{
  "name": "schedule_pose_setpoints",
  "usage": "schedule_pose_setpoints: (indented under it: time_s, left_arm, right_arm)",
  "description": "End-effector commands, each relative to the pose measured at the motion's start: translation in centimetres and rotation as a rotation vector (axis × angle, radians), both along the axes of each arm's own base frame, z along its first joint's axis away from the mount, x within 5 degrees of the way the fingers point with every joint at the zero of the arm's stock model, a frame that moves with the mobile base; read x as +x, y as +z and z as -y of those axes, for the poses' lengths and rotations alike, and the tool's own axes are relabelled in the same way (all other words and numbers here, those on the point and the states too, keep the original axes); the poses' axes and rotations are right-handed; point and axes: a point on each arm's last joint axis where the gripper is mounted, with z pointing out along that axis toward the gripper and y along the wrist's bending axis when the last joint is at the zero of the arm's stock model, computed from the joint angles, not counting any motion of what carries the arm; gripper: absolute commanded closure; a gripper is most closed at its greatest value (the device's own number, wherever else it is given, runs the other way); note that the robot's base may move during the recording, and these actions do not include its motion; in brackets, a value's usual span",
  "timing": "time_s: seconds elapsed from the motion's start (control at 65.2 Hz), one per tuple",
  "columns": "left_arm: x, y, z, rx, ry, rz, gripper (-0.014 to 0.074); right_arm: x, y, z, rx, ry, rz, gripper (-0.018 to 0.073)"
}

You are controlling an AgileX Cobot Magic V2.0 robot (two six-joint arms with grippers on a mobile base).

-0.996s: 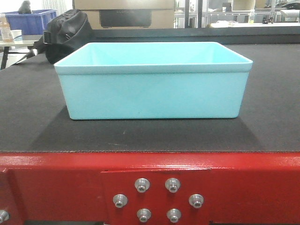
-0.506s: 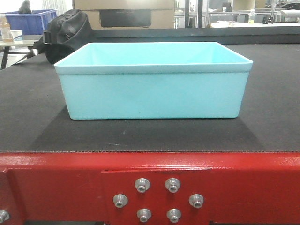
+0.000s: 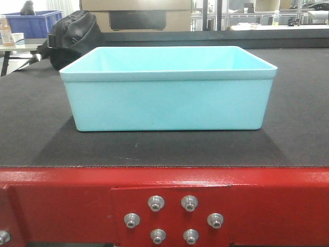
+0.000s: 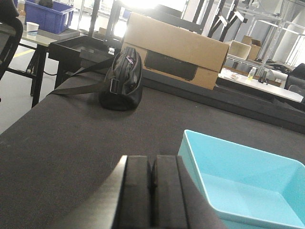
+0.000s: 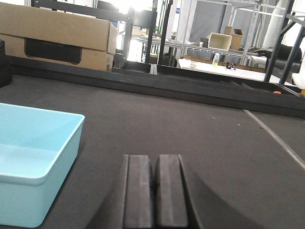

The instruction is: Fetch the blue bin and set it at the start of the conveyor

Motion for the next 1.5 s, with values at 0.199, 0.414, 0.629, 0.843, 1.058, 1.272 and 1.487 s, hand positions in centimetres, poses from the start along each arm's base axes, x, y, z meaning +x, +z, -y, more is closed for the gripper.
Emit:
schedule_pose_setpoints:
  time_s: [0.199,0.414,0.629,0.843,1.058,1.272,1.487]
  left_arm:
    - [-0.1,0.2,0.1,0.004,-0.008,0.029,0.0707]
    - [-0.1,0.2,0.1,0.004,-0.008,0.031,0.0707]
    - [-0.1,0.2,0.1,0.004,-0.008,0.031,0.0707]
    - [-0.1,0.2,0.1,0.004,-0.008,0.031,0.0707]
    - [-0.1,0.2,0.1,0.004,-0.008,0.031,0.0707]
    - [-0.1,0.2,0.1,0.004,-0.008,0.031,0.0707]
    - [-0.1,0.2,0.1,0.004,-0.008,0.031,0.0707]
  right_arm:
    - [-0.5,-5.9,0.0,0.025,-0.003,0.040,0.0726]
    - [0.0,-8.3,0.0,0.047,0.000,0.041,0.0726]
    - [0.0,-8.4,0.0,0.048,0.000,0.034,0.0726]
    - [0.0,-8.4,0.0,0.049,0.000,0.031,0.0726]
    - [0.0,-8.4,0.0,0.049,0.000,0.031,0.0726]
    - [0.0,-8.4,0.0,0.049,0.000,0.031,0.0726]
    - [0.0,-8.4,0.0,0.049,0.000,0.031,0.0726]
